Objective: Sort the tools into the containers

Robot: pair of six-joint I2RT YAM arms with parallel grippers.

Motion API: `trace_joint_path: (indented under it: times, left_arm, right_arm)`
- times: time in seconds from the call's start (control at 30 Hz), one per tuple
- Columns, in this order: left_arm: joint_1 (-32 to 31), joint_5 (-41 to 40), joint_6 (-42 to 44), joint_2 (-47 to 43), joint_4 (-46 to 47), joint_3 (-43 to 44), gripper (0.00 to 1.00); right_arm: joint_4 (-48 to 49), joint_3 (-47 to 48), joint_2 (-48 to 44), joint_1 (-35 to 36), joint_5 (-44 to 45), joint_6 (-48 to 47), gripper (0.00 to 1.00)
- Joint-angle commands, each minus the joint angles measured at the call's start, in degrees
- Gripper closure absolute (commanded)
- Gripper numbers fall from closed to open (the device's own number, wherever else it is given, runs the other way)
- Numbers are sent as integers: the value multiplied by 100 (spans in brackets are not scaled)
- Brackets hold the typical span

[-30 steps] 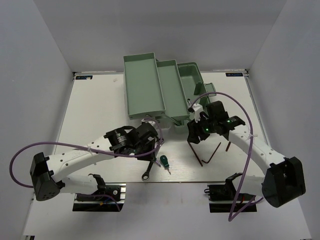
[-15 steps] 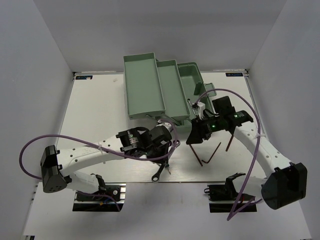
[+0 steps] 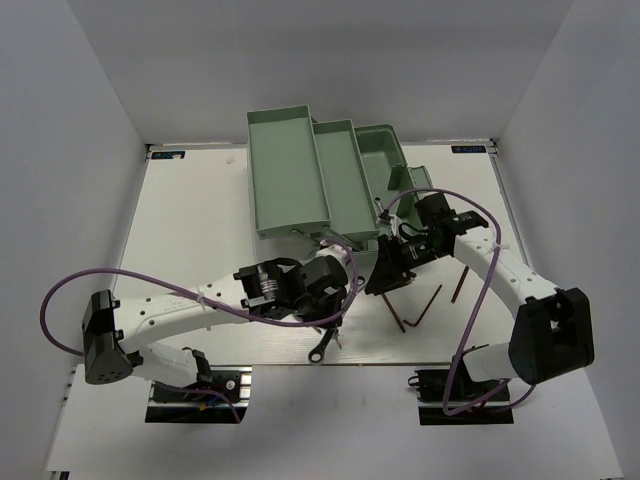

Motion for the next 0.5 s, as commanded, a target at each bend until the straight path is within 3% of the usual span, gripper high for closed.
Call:
trace_joint_path:
  times: [0.0,0.47]
  left_arm:
    - [-72,-152,25,-143,288,299,100]
    - [-72,-152,25,-143,569,299,100]
  right_arm:
    - [-128,104,183,-76,-384,173,34]
    - [170,69,561,-67,-225,427,35]
